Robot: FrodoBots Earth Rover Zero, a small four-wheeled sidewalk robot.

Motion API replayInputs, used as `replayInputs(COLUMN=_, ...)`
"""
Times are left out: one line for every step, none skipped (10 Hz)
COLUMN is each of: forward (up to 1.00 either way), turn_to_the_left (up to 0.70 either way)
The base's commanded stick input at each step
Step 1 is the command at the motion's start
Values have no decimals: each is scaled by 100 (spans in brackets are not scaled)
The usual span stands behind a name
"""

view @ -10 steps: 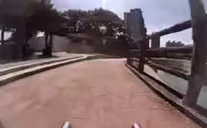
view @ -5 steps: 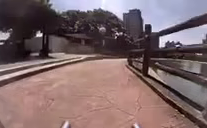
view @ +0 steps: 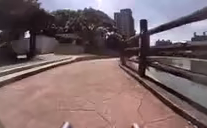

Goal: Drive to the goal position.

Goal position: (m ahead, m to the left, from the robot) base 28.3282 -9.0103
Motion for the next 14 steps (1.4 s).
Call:
replayInputs(forward=70, turn_to_the_left=0)
replayInputs(forward=70, turn_to_the_left=0)
replayInputs(forward=70, turn_to_the_left=0)
replayInputs(forward=70, turn_to_the_left=-7)
replayInputs(forward=70, turn_to_the_left=-35)
replayInputs(forward=70, turn_to_the_left=-35)
replayInputs(forward=70, turn_to_the_left=-35)
replayInputs(forward=70, turn_to_the_left=-35)
replayInputs(forward=70, turn_to_the_left=-23)
replayInputs(forward=70, turn_to_the_left=0)
replayInputs(forward=70, turn_to_the_left=0)
replayInputs(forward=70, turn_to_the_left=0)
replayInputs(forward=70, turn_to_the_left=0)
replayInputs(forward=70, turn_to_the_left=0)
